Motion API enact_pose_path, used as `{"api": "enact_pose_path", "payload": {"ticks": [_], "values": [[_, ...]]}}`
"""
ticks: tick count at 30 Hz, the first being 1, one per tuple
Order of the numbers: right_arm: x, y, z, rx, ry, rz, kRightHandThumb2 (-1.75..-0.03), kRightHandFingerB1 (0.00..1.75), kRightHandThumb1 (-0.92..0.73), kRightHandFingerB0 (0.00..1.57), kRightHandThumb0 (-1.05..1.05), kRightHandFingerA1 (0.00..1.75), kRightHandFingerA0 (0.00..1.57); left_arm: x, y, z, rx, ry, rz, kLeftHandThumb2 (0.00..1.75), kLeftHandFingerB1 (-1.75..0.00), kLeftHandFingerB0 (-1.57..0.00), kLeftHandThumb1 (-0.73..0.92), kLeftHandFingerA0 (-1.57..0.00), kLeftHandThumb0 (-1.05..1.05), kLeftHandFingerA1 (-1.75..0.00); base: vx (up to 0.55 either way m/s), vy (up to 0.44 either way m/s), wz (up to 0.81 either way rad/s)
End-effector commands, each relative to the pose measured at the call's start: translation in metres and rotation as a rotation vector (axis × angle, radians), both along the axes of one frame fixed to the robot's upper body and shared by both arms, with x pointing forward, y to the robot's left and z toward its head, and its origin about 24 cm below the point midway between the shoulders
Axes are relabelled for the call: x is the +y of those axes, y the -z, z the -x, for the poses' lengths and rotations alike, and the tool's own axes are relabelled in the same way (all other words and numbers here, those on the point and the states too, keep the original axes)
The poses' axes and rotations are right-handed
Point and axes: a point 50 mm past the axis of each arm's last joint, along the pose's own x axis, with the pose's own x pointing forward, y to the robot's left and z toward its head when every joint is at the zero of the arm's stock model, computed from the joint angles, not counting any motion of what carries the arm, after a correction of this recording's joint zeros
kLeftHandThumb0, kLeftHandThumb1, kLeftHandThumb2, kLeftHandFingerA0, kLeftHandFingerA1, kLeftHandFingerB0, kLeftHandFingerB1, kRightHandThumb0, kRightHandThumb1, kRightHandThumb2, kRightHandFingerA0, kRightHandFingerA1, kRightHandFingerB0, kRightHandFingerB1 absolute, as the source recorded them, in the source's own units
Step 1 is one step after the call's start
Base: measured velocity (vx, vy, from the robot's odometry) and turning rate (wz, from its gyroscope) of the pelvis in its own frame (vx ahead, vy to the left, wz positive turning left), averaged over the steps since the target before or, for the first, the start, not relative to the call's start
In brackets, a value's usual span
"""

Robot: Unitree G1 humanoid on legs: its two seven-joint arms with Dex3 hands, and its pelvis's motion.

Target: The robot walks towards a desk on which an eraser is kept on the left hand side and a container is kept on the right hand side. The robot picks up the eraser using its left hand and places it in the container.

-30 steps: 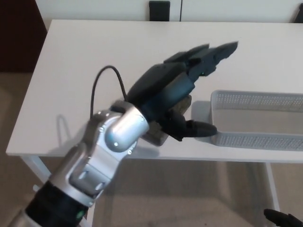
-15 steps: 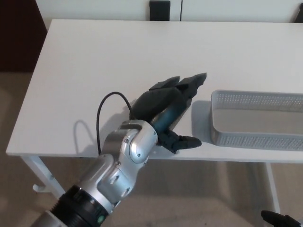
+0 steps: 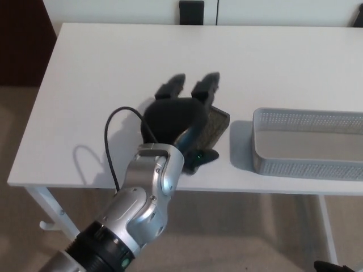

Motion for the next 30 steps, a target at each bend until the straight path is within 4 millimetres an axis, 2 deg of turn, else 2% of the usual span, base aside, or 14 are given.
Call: {"api": "enact_pose_path", "payload": {"ticks": [1, 8, 9, 10, 11, 14, 16, 17, 19, 21, 22, 25, 26, 30], "values": [[-0.009, -0.002, 0.003, 0.002, -0.021, 0.053, -0.54, 0.43, -0.47, 0.40, -0.33, 0.61, 0.73, 0.011, -0.006, -0.002, -0.138, -0.133, -0.117, 0.75, -0.12, -0.02, 0.42, 0.00, -0.66, -0.05, 0.00, 0.000, 0.00], [-0.010, -0.004, 0.000, -0.014, -0.021, 0.042, -0.53, 0.43, -0.45, 0.40, -0.35, 0.60, 0.73, 0.004, 0.018, 0.003, -0.056, -0.147, -0.103, 0.73, -0.11, -0.04, 0.41, 0.00, -0.65, 0.00, 0.00, 0.000, 0.00], [-0.010, -0.004, -0.002, -0.010, -0.020, 0.054, -0.69, 0.50, -0.36, 0.36, -0.44, 0.66, 0.70, 0.003, 0.020, 0.003, -0.048, -0.152, -0.115, 0.74, -0.11, -0.04, 0.41, 0.00, -0.65, 0.00, 0.00, 0.000, 0.00], [-0.010, -0.005, -0.002, -0.011, -0.020, 0.055, -0.69, 0.50, -0.36, 0.36, -0.44, 0.66, 0.70, 0.002, 0.020, 0.003, -0.049, -0.154, -0.117, 0.74, -0.11, -0.04, 0.41, 0.00, -0.65, 0.00, 0.00, 0.000, 0.00], [-0.010, -0.005, -0.003, -0.014, -0.018, 0.040, -0.54, 0.42, -0.46, 0.39, -0.34, 0.58, 0.73, 0.001, 0.024, 0.004, -0.039, -0.147, -0.123, 0.74, -0.07, -0.02, 0.42, 0.00, -0.68, 0.00, 0.00, 0.000, 0.00], [-0.010, -0.006, -0.003, -0.013, -0.031, 0.045, -0.54, 0.41, -0.47, 0.39, -0.36, 0.56, 0.73, -0.005, 0.036, 0.010, 0.005, -0.139, -0.134, 0.76, -0.05, -0.01, 0.44, 0.00, -0.72, 0.00, 0.00, 0.000, 0.00], [-0.010, -0.006, -0.003, -0.010, -0.035, 0.046, -0.54, 0.41, -0.47, 0.39, -0.36, 0.56, 0.73, -0.007, 0.037, 0.011, 0.016, -0.138, -0.143, 0.76, -0.05, -0.01, 0.44, 0.00, -0.72, 0.00, 0.00, 0.000, 0.00], [-0.010, -0.007, -0.003, -0.009, -0.042, 0.049, -0.54, 0.41, -0.48, 0.38, -0.37, 0.56, 0.72, -0.010, 0.037, 0.012, 0.032, -0.127, -0.128, 0.76, -0.14, -0.02, 0.41, 0.00, -0.65, -0.09, 0.00, 0.000, 0.00], [-0.010, -0.007, -0.003, -0.005, -0.048, 0.053, -0.54, 0.41, -0.48, 0.38, -0.36, 0.56, 0.73, -0.014, 0.038, 0.014, 0.034, -0.115, -0.123, 0.77, -0.19, -0.01, 0.38, 0.00, -0.60, -0.18, 0.00, 0.000, 0.00], [-0.010, -0.006, -0.003, 0.002, -0.047, 0.048, -0.54, 0.41, -0.48, 0.37, -0.34, 0.55, 0.70, -0.016, 0.038, 0.014, 0.039, -0.108, -0.119, 0.77, -0.16, 0.00, 0.39, 0.00, -0.61, -0.16, 0.00, 0.000, 0.00], [-0.010, -0.006, -0.003, 0.004, -0.052, 0.043, -0.68, 0.48, -0.38, 0.31, -0.41, 0.62, 0.64, -0.018, 0.038, 0.015, 0.040, -0.106, -0.114, 0.76, -0.13, 0.00, 0.40, 0.00, -0.63, -0.10, 0.00, 0.000, 0.00], [-0.011, -0.006, -0.003, 0.008, -0.055, 0.031, -0.68, 0.48, -0.38, 0.30, -0.42, 0.62, 0.62, -0.019, 0.038, 0.015, 0.033, -0.100, -0.114, 0.76, -0.09, 0.00, 0.42, 0.00, -0.68, -0.04, 0.00, 0.000, 0.00], [-0.012, -0.006, -0.003, 0.011, -0.061, 0.033, -0.54, 0.40, -0.48, 0.35, -0.36, 0.54, 0.66, -0.019, 0.037, 0.015, 0.033, -0.098, -0.119, 0.76, -0.08, 0.00, 0.43, 0.00, -0.69, -0.04, 0.00, 0.000, 0.00], [-0.011, -0.005, -0.002, 0.027, -0.079, 0.040, -0.54, 0.40, -0.48, 0.33, -0.35, 0.55, 0.66, -0.018, 0.040, 0.016, 0.053, -0.101, -0.114, 0.75, -0.16, 0.00, 0.38, 0.00, -0.59, -0.16, 0.00, 0.000, 0.00]]}}
